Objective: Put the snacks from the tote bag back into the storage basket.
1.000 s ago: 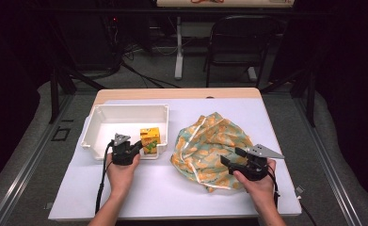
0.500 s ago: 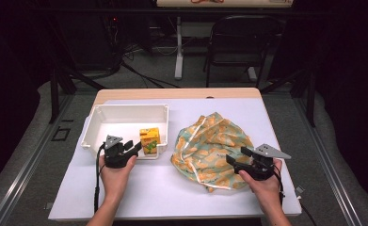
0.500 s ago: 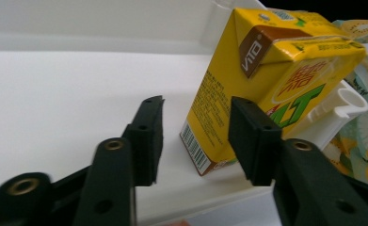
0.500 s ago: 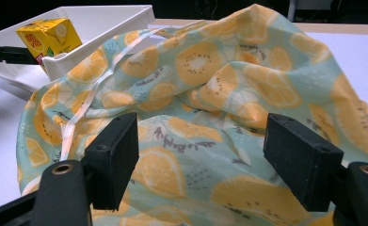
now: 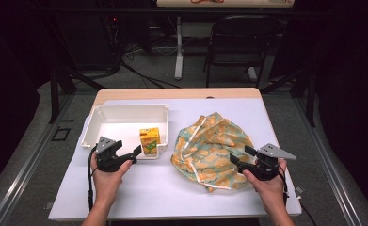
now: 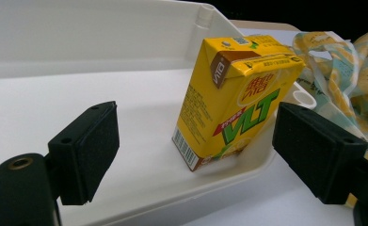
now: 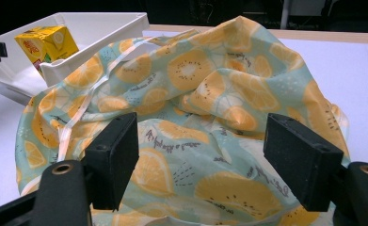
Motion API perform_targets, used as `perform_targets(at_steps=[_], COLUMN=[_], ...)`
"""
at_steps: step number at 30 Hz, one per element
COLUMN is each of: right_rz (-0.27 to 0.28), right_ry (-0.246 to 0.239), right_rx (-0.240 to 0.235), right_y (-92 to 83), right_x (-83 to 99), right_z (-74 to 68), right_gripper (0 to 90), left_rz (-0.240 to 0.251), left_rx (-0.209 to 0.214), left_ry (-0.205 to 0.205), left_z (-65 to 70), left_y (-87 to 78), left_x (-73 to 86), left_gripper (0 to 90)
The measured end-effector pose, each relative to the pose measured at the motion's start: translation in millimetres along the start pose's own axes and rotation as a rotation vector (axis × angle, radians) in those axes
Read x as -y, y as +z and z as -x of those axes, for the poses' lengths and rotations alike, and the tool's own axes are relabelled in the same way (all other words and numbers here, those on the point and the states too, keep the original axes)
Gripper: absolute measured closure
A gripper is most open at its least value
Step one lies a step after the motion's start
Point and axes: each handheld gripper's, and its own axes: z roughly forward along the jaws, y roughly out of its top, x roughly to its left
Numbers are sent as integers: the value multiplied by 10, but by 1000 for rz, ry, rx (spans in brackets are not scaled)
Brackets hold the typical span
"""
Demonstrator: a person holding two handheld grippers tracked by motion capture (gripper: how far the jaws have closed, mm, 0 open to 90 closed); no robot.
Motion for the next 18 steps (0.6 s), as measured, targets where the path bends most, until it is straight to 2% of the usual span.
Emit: perform_targets(at_steps=[4,7,8,15,18], right_rz=[4,3,6,2,7], right_ry=[1,2,5,10,10], right_rx=[2,6,6,12,13], right_y=[-10,-22,-24,-83,-97], right_x=[-5,-4,-2,37,31], right_z=[-10,-8,-9,33,46], right_gripper=[264,263,263,257,247], left_rz=[-2,-5,-7,6,9], left_rx=[8,20,31,19,28], left_ry=[13,3,0,-1,12], left_z=[22,25,12,-119,-170], left_y=[-50,-68,-75,-208,-284], left_x=[-5,-7,0,60,90], left_gripper=[129,105,96,59,36])
